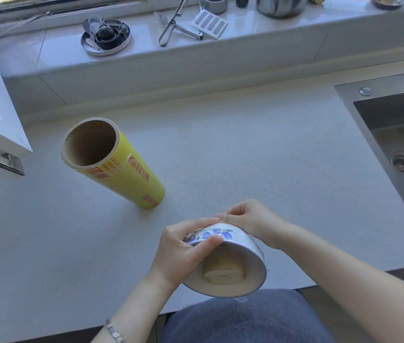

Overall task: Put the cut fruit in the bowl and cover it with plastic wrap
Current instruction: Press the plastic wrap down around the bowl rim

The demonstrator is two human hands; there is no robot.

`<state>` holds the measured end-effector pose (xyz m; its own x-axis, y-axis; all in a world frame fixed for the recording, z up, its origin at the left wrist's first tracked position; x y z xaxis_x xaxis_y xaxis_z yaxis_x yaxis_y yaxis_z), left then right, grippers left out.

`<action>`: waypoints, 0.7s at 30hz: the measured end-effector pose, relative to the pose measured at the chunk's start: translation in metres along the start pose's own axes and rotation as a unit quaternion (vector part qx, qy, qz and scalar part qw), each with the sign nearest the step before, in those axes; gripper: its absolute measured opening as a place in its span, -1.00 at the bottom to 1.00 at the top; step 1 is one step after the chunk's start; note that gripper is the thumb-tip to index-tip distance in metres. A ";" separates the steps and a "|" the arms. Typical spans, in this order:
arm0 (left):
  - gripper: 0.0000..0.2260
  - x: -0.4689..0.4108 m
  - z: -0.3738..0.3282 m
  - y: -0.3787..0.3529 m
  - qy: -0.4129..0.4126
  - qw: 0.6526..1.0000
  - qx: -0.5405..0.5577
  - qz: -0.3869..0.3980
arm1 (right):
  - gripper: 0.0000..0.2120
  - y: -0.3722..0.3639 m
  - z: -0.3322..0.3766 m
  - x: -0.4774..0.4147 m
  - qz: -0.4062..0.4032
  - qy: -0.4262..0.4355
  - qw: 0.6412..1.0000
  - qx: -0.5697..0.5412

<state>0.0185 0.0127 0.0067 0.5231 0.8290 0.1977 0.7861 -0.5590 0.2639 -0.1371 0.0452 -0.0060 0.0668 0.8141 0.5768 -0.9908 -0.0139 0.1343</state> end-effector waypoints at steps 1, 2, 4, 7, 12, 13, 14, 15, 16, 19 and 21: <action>-0.90 0.000 -0.001 0.001 0.004 1.000 0.009 -0.004 | -0.75 0.001 0.000 0.001 -0.001 0.012 1.000 0.013; -0.90 -0.001 -0.002 0.002 0.007 1.000 0.017 -0.010 | -0.72 0.002 0.001 0.002 0.000 0.025 1.000 0.015; -0.90 -0.002 -0.005 0.004 0.016 0.999 0.043 -0.029 | -0.70 0.007 0.002 0.006 0.037 0.048 0.998 -0.025; -0.79 -0.005 -0.007 0.008 0.041 0.991 0.100 -0.076 | -0.54 0.014 -0.002 0.015 0.143 0.071 0.981 -0.114; -0.64 -0.013 -0.002 0.017 0.066 0.976 0.116 -0.174 | -0.30 0.015 -0.011 0.024 0.126 0.156 0.971 -0.130; -0.65 -0.015 -0.003 0.018 0.070 0.976 0.118 -0.171 | -0.42 0.014 -0.012 0.023 0.095 0.171 0.973 -0.123; -0.65 -0.016 -0.003 0.018 0.074 0.979 0.114 -0.155 | -0.53 0.015 -0.012 0.022 0.059 0.183 0.974 -0.120; -0.66 -0.018 -0.004 0.019 0.077 0.983 0.108 -0.127 | -0.61 0.017 -0.012 0.019 0.023 0.191 0.974 -0.117; -0.69 -0.020 -0.005 0.019 0.085 0.987 0.102 -0.091 | -0.67 0.018 -0.011 0.019 0.000 0.197 0.974 -0.113; -0.75 -0.027 -0.005 0.023 0.115 0.989 0.096 0.017 | -0.72 0.018 -0.008 0.021 -0.022 0.209 0.973 -0.093; -0.68 -0.029 -0.005 0.024 0.120 0.989 0.061 0.052 | -0.71 0.015 -0.009 0.023 -0.026 0.213 0.973 -0.082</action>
<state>0.0207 -0.0250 0.0118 0.5211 0.7307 0.4410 0.7740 -0.6224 0.1167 -0.1515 0.0684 0.0022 0.0969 0.9785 0.1823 -0.9952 0.0979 0.0037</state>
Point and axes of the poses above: each hand's wrist, its own x-axis away from the middle knuckle, its own y-axis out of the back of the hand, z = x × y, the point moved 2 cm from there along -x, towards the middle knuckle, and after that the axes turned 7 degrees about y, right-handed, at the moved point
